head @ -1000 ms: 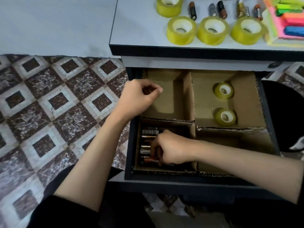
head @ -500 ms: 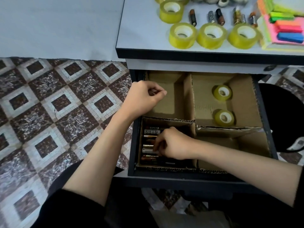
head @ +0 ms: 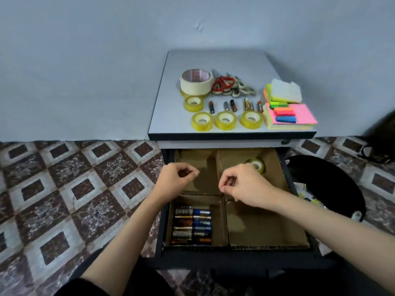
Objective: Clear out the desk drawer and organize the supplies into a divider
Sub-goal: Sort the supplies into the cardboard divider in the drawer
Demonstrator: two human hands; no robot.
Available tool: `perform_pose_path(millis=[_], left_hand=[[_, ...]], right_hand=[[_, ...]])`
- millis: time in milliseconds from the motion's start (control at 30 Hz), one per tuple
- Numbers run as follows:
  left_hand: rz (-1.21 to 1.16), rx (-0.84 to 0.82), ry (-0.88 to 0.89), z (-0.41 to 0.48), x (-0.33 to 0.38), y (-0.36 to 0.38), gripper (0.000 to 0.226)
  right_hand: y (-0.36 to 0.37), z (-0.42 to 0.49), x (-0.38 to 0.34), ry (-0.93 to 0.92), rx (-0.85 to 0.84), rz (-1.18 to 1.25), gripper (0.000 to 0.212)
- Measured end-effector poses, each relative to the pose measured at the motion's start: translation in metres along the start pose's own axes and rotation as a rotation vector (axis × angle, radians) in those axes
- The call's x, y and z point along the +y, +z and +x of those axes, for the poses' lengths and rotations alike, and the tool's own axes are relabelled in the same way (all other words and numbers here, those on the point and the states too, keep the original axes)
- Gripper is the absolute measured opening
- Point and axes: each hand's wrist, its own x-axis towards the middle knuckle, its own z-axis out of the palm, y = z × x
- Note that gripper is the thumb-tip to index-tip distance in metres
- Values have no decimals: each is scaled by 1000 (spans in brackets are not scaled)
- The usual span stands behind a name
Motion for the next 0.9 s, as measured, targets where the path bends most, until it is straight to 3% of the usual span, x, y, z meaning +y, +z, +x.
perform_pose_path(millis=[200,400,533,900], left_hand=[[66,47,159,8,39,-19,10],[109,70,153,34,71,-35,4],[227,115,177,61,87,-49,4],[470,24,198,145,125,-43,21]], right_hand=[[-56,-5,4,28,220,-12,21],[-104,8,17,54,334,-109,3],[-136,25,22,84,415,-245,12],[-165,106,27,99,348,-328,25]])
